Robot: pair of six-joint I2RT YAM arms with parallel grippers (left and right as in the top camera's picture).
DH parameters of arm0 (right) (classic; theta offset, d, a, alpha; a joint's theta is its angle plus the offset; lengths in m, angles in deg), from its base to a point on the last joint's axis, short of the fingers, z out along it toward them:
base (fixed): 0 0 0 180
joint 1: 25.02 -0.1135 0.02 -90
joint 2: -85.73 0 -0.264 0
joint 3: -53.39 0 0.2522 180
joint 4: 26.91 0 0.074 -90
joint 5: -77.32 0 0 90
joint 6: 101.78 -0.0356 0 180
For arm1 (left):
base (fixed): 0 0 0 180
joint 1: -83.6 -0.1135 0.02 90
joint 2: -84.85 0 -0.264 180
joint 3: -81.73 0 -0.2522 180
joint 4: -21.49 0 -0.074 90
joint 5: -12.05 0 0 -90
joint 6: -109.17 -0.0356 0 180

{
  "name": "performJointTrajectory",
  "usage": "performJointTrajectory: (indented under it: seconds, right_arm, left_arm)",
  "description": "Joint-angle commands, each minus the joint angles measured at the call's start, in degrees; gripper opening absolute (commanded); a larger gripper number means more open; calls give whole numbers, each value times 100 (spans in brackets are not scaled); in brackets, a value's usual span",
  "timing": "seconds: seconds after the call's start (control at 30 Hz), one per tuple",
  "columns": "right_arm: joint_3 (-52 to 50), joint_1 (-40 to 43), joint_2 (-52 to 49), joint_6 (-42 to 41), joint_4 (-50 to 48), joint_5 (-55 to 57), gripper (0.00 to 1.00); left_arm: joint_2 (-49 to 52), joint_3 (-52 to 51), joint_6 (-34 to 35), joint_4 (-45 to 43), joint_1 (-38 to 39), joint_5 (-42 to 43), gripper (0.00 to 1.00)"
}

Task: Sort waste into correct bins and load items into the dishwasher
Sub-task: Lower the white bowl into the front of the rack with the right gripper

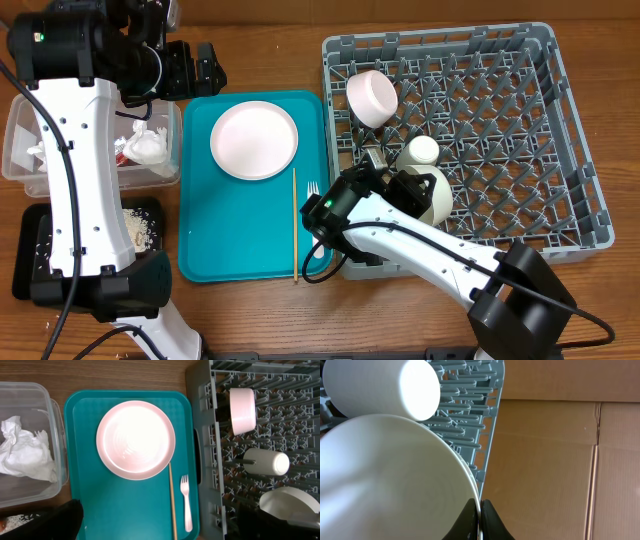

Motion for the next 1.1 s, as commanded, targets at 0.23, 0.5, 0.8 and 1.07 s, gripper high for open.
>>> performJointTrajectory:
  seconds: [0.23, 0.5, 0.8, 1.07]
  right_arm:
    - [-474, -92, -17, 376, -380, 20, 4]
    - [-474, -114, -17, 372, -52, 581, 4]
    - [-474, -256, -17, 372, -122, 337, 4]
    - [-474, -562, -17, 369, -131, 138, 4]
  left_arm:
    - [-39, 76, -105, -7, -13, -37, 100]
    - [-39, 76, -105, -9, -13, -37, 100]
    - [-39, 76, -105, -9, -13, -37, 100]
    - [-39, 76, -105, -9, -13, -37, 100]
